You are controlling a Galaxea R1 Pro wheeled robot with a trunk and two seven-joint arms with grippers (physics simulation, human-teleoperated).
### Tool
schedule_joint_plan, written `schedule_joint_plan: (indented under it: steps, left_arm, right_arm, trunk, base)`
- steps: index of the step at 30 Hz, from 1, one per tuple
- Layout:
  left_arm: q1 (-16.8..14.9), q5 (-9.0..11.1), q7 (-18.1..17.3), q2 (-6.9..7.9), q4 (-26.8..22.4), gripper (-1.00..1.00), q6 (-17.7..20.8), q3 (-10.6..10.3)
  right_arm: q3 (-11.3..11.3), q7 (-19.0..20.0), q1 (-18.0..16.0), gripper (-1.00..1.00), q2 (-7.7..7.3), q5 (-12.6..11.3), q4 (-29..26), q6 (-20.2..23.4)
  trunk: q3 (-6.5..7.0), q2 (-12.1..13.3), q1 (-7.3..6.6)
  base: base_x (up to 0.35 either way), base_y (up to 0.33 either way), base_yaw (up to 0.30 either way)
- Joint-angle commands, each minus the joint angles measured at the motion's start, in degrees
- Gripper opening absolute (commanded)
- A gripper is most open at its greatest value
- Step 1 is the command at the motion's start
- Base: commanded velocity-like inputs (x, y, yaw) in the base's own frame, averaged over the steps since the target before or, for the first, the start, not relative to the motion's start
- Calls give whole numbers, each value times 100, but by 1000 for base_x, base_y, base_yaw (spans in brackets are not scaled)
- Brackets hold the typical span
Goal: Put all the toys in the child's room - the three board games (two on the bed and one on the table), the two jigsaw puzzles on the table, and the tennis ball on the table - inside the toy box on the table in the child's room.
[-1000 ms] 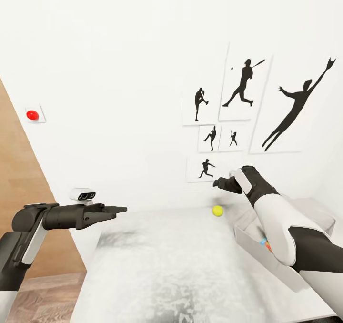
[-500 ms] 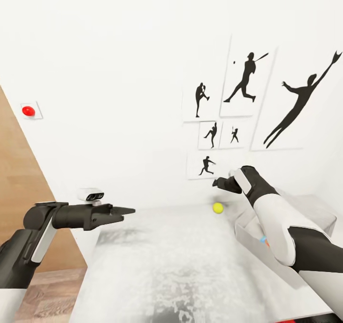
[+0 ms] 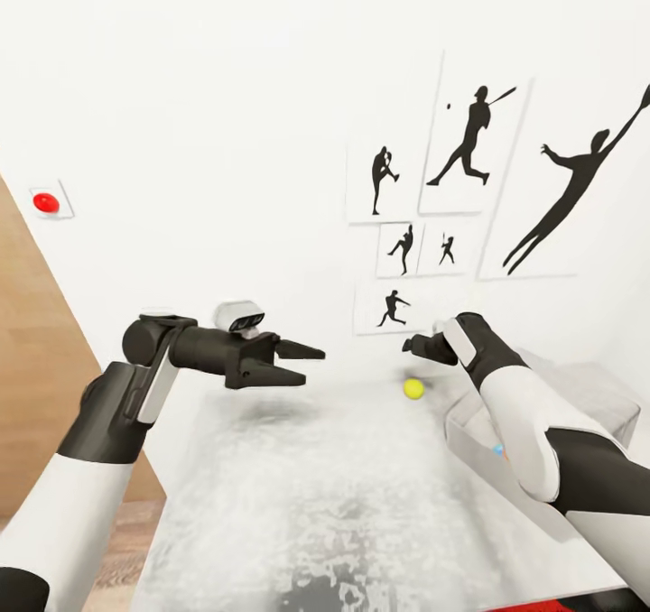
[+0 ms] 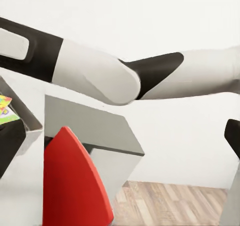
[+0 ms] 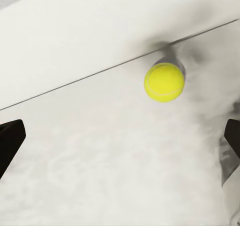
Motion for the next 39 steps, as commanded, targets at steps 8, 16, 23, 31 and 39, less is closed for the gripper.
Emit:
schedule_joint_plan:
  steps: [8, 16, 23, 31, 39]
  left_arm:
    - [-390, -99, -19, -104, 0, 100, 61, -84]
    - [-432, -106, -19, -83, -4, 100, 61, -80]
    - [-428, -112, -19, -49, -5, 100, 61, -66]
    - [-418, -117, -19, -1, -5, 100, 61, -39]
    - [-417, -117, -19, 64, -5, 100, 61, -16]
  right_arm:
    - [-15, -51, -16, 100, -1, -62, -6, 6]
    - [-7, -50, -53, 100, -17, -62, -14, -7]
    - [-6, -50, -70, 100, -27, 96, -246, -9]
    - [-20, -56, -88, 100, -4, 597, -461, -2]
    - [-20, -59, -95, 100, -5, 698, -480, -8]
  trunk:
    - [-90, -14, 3]
    - [-166, -14, 3]
    - [-233, -14, 3]
    - [-309, -14, 3]
    - [-385, -14, 3]
  base:
    - [0, 0, 0]
    - [0, 0, 0]
    - [0, 0, 0]
    - [0, 0, 0]
    - [0, 0, 0]
